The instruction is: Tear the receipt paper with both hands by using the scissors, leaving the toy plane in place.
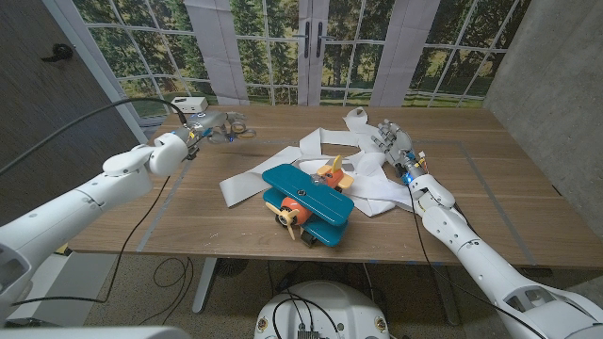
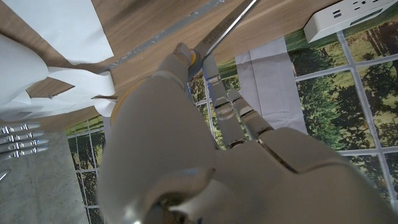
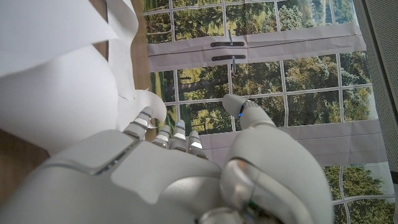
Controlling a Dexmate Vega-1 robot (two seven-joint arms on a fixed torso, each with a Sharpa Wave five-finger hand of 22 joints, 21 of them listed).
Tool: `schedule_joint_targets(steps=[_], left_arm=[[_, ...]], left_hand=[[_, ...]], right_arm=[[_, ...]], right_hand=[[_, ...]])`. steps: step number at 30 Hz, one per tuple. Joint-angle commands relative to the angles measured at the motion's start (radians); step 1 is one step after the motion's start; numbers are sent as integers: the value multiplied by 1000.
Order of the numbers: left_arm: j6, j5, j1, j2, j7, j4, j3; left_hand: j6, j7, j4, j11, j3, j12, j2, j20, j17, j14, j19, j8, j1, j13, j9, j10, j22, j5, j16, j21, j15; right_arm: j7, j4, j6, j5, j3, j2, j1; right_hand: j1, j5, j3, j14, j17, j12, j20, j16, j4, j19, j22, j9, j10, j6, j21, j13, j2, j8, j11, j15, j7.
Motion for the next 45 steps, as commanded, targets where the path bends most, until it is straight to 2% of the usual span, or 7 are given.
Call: schedule_joint_targets(steps=[1, 15, 25, 29, 34, 40, 45], left_arm=[[-46, -42, 74, -15, 169, -2, -76], [-119, -128, 114, -61, 263, 10, -127], [-191, -154, 116, -137, 368, 44, -145], [-214, -187, 122, -163, 377, 46, -154], [-233, -210, 129, -194, 395, 44, -164], [-251, -207, 127, -220, 414, 57, -161], [-282, -239, 129, -240, 409, 78, -164]], left_hand=[[-17, 8, 2, 1, -10, -7, 31, 2, 7, 67, 11, -8, 33, -5, 5, -4, 6, -15, -7, 9, -181], [-18, 12, 0, 3, -11, 2, 43, 4, 20, 61, 13, -5, 46, 4, 6, -18, 7, -39, -15, 8, -182], [86, 34, 5, 2, -15, -2, 60, 4, 32, 51, 34, 28, 47, -7, 14, -43, 8, -67, -31, 15, -182], [241, 55, 6, 3, -22, 2, 66, -7, 38, 56, 40, 79, 42, -27, 45, -35, 6, -88, -48, 12, -182], [346, 68, 6, 3, -27, -1, 66, -15, 39, 65, 54, 129, 36, -46, 87, -18, 5, -97, -61, 12, -182], [405, 79, 5, 3, -33, -4, 60, -19, 39, 79, 67, 161, 32, -59, 111, 5, 4, -100, -67, 12, -182], [495, 64, 4, 5, -35, -4, 57, -22, 38, 86, 70, 182, 30, -67, 107, 19, 3, -99, -77, 9, -182]], right_arm=[[-11, -18, 12, -10, 2, -3, -1], [-21, -42, 36, -15, 9, -7, -13], [-5, -31, 55, -9, 14, -4, -11], [2, -23, 65, -7, 16, 1, -9], [0, -25, 75, -4, 22, 3, -14], [-6, -31, 85, -3, 27, 4, -24], [-10, -29, 94, -4, 29, 6, -26]], right_hand=[[-6, 11, 9, 2, 1, 1, 4, 7, 2, 8, 3, 3, 1, 2, 2, 4, 2, 1, 0, -1, -6], [-9, 13, 12, 2, 1, 2, 5, 6, 2, 9, 3, 3, 2, 2, 2, 4, 1, 0, -1, -1, -5], [-12, 15, 15, 4, 0, 2, 5, 7, 2, 10, 3, 3, 2, 3, 3, 4, 0, 1, -1, 0, -6], [-12, 15, 16, 4, 0, 1, 5, 7, 2, 10, 3, 3, 2, 4, 3, 4, 0, 1, -2, -1, -6], [-13, 16, 17, 5, 0, 1, 4, 7, 2, 11, 3, 3, 2, 4, 3, 4, -1, 1, -2, 0, -5], [-14, 17, 18, 5, 0, 1, 4, 7, 1, 12, 3, 3, 2, 5, 3, 4, -1, 1, -3, -2, -6], [-15, 17, 19, 4, 0, 2, 3, 6, 1, 14, 3, 3, 4, 6, 4, 4, -2, 1, -2, 0, -5]])
